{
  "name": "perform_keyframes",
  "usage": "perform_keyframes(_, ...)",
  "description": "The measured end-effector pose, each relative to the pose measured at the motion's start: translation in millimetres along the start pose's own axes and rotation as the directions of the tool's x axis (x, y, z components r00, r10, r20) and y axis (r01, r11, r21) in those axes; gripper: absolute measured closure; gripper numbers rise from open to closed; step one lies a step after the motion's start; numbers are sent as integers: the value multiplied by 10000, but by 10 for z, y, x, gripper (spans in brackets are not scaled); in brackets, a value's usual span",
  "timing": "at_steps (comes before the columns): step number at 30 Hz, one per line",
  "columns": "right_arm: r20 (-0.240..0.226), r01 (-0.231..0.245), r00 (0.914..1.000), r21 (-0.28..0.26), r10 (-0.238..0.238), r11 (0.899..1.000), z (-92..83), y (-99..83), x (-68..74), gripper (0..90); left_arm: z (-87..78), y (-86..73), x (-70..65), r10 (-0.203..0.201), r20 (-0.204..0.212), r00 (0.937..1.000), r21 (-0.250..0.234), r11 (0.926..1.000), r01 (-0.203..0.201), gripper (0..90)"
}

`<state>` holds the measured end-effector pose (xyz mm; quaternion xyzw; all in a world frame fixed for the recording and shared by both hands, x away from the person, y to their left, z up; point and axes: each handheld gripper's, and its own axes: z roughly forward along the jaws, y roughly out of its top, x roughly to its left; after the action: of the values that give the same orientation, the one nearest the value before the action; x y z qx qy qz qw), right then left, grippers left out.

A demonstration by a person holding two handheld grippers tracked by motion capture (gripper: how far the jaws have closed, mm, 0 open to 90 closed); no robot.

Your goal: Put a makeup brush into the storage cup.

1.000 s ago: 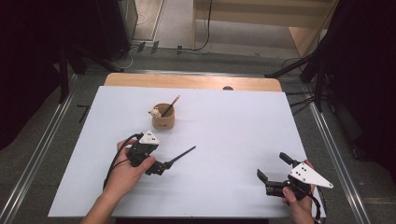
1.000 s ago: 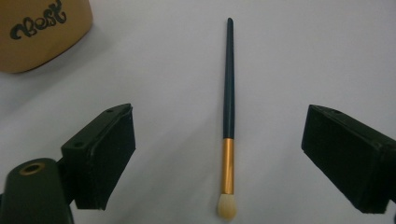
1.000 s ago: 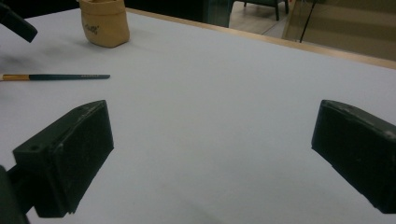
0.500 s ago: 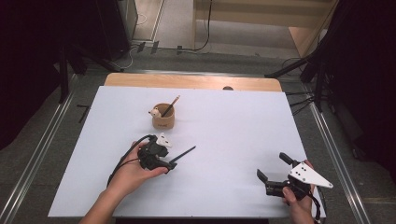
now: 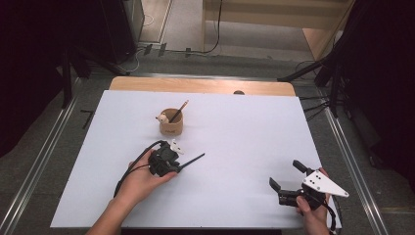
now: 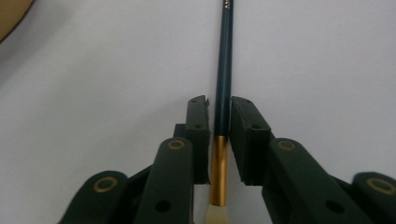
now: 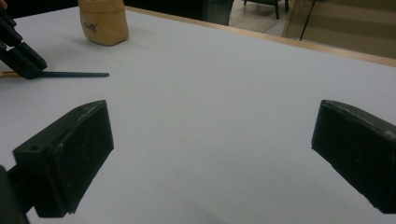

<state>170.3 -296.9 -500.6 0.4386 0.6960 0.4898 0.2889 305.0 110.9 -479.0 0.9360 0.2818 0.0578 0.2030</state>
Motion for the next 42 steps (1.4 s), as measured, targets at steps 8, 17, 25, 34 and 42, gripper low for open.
perform_keyframes(8,-110,-71,9999,54,71,10000,27,-8,28,0,-28,-30,16,38,109,9999,-332,9994,-35,846)
perform_keyframes(17,-57,-32,10000,79,32,10000,70,48,91,0,-185,-158,22,-326,203,9993,-1629,9860,355,847)
perform_keyframes(25,-85,-18,10000,74,18,10000,156,187,179,0,-334,-226,44,-601,446,9972,-2957,9527,706,848)
perform_keyframes(34,-288,78,9996,202,-73,9998,335,300,327,0,-373,-269,77,-774,743,9942,-3726,9226,997,849)
perform_keyframes(42,-433,-50,9990,1,50,10000,475,446,452,2,-391,-325,118,-979,1117,9889,-4323,8913,1371,848)
